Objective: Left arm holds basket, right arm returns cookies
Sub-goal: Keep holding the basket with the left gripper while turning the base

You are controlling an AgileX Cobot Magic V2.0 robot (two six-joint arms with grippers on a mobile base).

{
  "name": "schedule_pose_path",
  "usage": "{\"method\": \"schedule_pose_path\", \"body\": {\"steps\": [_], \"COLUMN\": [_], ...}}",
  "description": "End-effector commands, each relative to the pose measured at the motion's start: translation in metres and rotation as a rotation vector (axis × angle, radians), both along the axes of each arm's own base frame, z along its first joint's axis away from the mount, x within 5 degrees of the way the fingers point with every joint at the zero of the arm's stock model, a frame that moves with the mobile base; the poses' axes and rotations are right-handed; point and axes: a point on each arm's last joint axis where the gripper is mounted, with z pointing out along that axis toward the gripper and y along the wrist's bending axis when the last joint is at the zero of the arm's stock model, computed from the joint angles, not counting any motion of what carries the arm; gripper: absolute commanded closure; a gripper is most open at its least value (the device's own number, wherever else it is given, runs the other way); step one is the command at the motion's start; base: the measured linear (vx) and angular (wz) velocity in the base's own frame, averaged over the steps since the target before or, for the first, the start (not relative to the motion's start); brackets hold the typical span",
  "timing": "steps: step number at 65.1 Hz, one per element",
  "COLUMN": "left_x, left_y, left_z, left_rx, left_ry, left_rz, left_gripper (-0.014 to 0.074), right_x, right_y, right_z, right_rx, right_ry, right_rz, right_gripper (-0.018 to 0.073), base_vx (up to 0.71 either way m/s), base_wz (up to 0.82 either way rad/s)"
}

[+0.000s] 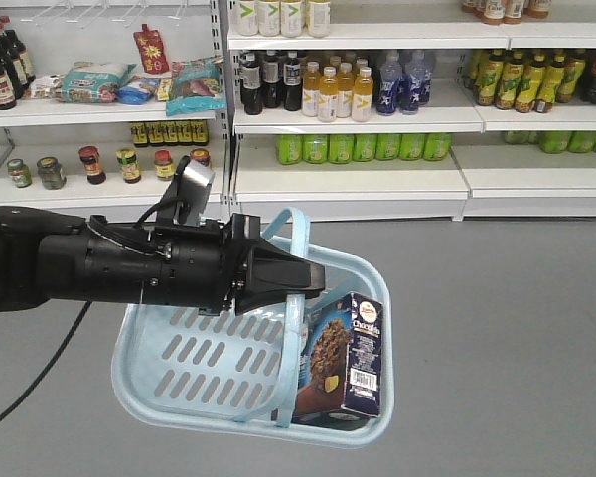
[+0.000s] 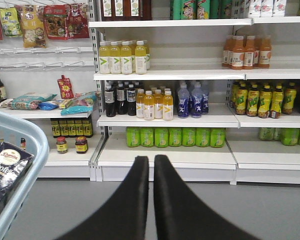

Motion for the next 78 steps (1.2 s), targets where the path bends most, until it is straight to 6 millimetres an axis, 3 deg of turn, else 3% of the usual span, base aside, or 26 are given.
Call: {"method": "schedule_pose_path", "body": {"steps": [1,54,78], "left_x": [-0.0036,-0.0036,-0.0036], "left_y": [0.0004,0.0004,0.0004], "left_z": [0.036,0.0361,0.0361], "left_rx": [-0.163,-0.163,-0.163], "left_ry": [-0.044,-0.044,-0.044], "left_rz": [0.012,0.012,0.012], "left_gripper": [0.0602,0.0602,0.0602], "right_x": [-0.0003,-0.0003,-0.0003], "right_y": [0.0,0.0,0.0], "right_z": [0.0015,0.0015,0.0015], "right_rx": [0.002,0.002,0.002], "right_ry": [-0.068,-0.068,-0.068], "right_rz": [0.0,0.0,0.0], "right_gripper": [0.057,0.057,0.057], "base_vx": [0.48,0.41,0.27], "base_wz": [0.03,-0.03,-0.58]}}
